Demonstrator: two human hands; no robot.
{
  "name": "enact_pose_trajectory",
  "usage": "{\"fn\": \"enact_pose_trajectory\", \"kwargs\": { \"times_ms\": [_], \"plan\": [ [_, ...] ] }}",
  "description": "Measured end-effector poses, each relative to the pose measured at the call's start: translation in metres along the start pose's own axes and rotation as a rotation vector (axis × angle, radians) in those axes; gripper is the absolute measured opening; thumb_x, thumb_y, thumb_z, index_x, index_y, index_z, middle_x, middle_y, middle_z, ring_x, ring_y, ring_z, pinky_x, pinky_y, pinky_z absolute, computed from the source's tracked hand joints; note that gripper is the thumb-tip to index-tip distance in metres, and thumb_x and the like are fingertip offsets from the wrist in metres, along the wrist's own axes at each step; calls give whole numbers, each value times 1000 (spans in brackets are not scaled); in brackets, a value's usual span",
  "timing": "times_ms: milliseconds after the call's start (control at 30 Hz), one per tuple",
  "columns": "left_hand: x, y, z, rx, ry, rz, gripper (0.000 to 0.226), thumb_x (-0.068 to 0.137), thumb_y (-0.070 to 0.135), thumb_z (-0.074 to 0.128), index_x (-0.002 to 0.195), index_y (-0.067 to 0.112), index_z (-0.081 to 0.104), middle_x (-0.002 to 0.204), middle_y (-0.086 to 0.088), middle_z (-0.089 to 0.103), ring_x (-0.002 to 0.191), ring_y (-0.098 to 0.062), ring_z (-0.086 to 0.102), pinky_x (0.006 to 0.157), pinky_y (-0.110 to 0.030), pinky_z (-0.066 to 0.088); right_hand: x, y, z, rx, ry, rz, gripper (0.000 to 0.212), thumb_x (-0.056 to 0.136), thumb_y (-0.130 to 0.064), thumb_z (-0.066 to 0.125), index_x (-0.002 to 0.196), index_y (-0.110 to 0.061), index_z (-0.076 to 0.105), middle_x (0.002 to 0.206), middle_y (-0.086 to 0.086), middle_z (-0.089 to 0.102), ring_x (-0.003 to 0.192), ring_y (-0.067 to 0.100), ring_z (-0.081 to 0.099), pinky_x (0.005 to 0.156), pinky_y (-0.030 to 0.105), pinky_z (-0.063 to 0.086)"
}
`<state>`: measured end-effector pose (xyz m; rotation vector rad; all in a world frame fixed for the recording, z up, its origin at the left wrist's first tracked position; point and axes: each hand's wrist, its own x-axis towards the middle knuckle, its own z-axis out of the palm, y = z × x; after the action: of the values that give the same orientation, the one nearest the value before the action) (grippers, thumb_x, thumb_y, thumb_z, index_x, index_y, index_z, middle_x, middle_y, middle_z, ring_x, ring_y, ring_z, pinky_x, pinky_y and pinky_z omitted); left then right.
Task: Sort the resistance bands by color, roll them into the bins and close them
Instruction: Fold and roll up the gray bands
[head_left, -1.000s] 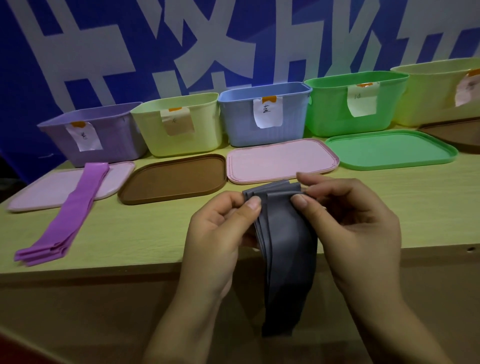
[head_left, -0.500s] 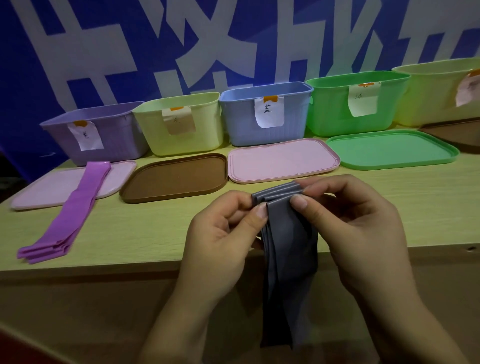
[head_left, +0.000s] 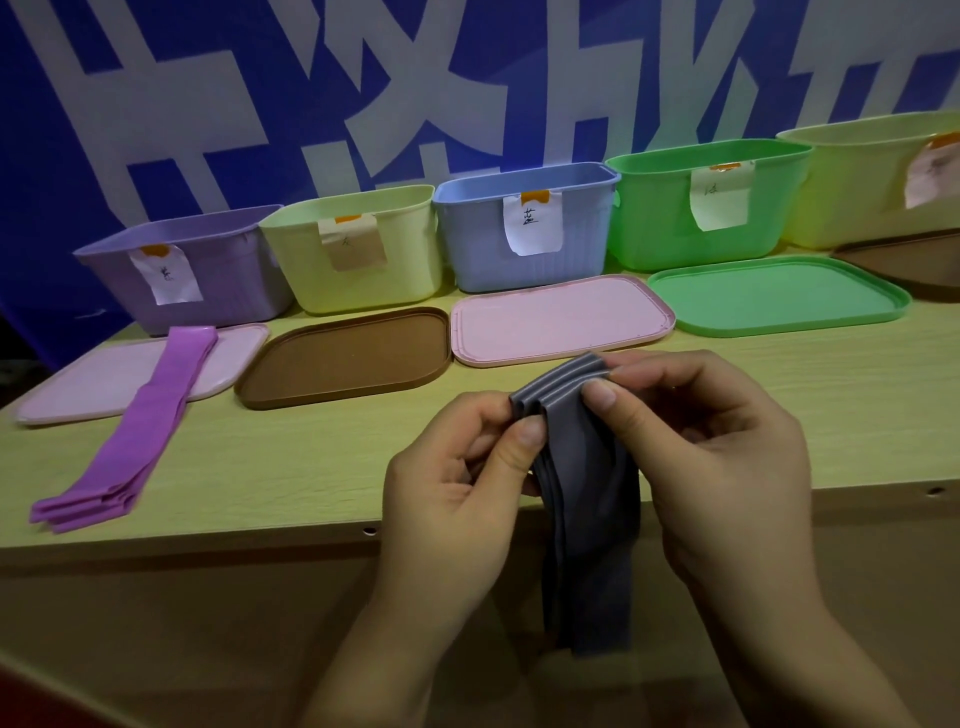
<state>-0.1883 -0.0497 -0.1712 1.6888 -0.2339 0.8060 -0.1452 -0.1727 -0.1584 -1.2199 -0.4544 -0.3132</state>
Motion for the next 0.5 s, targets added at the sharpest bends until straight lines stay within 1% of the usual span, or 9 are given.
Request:
{"fn": "enact_pose_trajectory", "kwargs": {
  "times_ms": [67,167,233,300,333,433,500],
  "plan": [
    [0,-1,1,4,7,25,22,83,29,56,90,47,67,81,21,70,77,1,67,62,-16,53,0,1,-1,-6,1,4,10,65,-17,75,71,-16,66,78,-7,73,77,6,68,66,14,50],
    [-1,-2,2,-10,16,42,25,84,27,56,92,47,68,83,22,70,81,2,67,65,-12,51,-1,3,-1,-14,12,8,14,65,-15,80,71,-17,67,79,-4,73,78,9,69,66,15,51],
    [-3,-1,1,0,15,58,21,85,30,57,94,47,68,84,22,69,81,2,66,65,-11,50,-2,3,-1,-3,21,13,11,65,-18,75,71,-16,67,80,-3,73,78,9,69,66,15,51],
    [-3,1,1,26,1,73,13,86,42,60,96,45,66,85,22,68,80,1,65,64,-10,49,-4,1,0,-10,16,-9,8,65,-18,71,71,-15,66,80,-4,72,79,7,69,66,14,50],
    [-3,2,2,56,8,85,12,84,43,61,95,44,66,85,23,67,80,2,65,64,-9,48,-5,0,1,-13,14,-15,9,65,-17,70,72,-13,66,81,-3,72,79,6,69,67,13,50],
    [-1,1,3,130,58,116,12,83,30,62,90,39,64,84,24,67,81,3,65,65,-8,47,-4,-1,3,17,-15,-1,14,65,-13,72,76,-11,64,83,-1,72,79,5,69,66,13,50],
    [-1,0,1,108,85,112,15,83,28,62,89,40,66,83,23,67,79,3,64,65,-8,47,-1,0,1,82,-66,37,27,65,-7,79,85,-14,63,83,-3,73,80,7,69,68,14,51]
  ]
}}
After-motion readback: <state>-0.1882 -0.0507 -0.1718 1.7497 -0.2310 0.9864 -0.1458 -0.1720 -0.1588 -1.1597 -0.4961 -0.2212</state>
